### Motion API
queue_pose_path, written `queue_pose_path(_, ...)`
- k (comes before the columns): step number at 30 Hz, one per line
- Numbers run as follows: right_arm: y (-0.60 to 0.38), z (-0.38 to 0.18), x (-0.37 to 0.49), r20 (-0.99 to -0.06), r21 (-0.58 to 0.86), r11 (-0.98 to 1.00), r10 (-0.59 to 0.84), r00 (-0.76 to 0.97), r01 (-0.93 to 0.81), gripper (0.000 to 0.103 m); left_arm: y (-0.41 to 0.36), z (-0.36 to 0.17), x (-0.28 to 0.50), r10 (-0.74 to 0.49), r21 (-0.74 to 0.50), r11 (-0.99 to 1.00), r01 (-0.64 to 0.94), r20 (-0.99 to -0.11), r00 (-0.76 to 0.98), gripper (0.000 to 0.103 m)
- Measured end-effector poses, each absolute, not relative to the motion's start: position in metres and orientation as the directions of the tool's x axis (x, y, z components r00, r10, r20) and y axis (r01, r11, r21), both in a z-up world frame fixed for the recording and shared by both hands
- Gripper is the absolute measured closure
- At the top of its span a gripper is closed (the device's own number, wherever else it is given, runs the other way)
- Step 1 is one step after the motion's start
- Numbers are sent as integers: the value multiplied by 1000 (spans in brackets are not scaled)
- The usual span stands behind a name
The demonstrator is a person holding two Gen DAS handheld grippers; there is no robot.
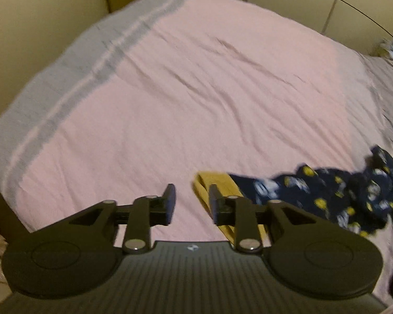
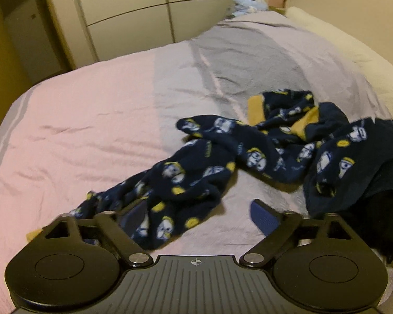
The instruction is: Fold clothes
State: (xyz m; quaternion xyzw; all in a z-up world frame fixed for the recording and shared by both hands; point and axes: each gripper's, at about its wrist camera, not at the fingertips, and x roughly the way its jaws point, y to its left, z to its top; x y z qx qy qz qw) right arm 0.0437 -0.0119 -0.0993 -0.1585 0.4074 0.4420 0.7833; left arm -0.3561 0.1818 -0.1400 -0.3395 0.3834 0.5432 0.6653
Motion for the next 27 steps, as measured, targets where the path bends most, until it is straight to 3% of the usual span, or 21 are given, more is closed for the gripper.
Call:
queue_pose_path(9,-10,-119,51,-755,-5,443,586,294,-896,22,157,-183,-338,361,-70,166,-984,-924,127,76)
queue_pose_path(16,11,-176,77,-782,-76,297,574,242,-952,38,148,-218,-307,302,-56,129,-990,-949,93,73)
queue_pose_path(23,61,-234,91,-825,-87,146,544,154,-985,38,144,-237,-284,266,-26,102,-994,-962,52,72)
queue_pose_path(27,100,-279,79,-857,-205,25,479,191,-978,36,150,-253,-281,247,2,82,-997,-969,18,71)
